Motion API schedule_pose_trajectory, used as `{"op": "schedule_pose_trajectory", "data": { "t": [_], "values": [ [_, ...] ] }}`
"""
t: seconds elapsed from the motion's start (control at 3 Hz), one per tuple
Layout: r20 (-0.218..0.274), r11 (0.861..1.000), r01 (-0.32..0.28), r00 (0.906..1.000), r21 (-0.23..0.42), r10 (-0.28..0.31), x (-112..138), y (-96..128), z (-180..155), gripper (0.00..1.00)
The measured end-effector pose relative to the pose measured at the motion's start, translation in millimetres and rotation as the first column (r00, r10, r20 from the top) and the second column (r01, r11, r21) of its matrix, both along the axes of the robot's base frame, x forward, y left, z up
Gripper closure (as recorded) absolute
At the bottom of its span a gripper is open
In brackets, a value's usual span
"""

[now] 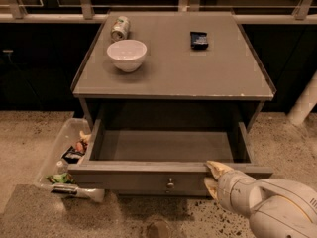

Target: Open top drawer

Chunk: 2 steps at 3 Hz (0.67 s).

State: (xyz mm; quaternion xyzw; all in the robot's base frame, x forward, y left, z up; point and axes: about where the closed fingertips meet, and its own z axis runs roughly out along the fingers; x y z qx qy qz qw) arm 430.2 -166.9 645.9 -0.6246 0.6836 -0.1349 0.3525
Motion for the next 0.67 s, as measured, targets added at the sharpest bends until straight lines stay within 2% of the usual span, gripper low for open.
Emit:
{"op": "schedule_pose_trajectory", "data": {
  "t": [0.33,0.67],
  "values": [
    [-0.010,1.000,-0.017,0.9998,0.003,0.017,-11.4,5.6,-8.4,1.00],
    [-0.010,1.000,-0.017,0.9998,0.002,0.017,-11.3,7.6,-6.0,1.00]
  ]
}}
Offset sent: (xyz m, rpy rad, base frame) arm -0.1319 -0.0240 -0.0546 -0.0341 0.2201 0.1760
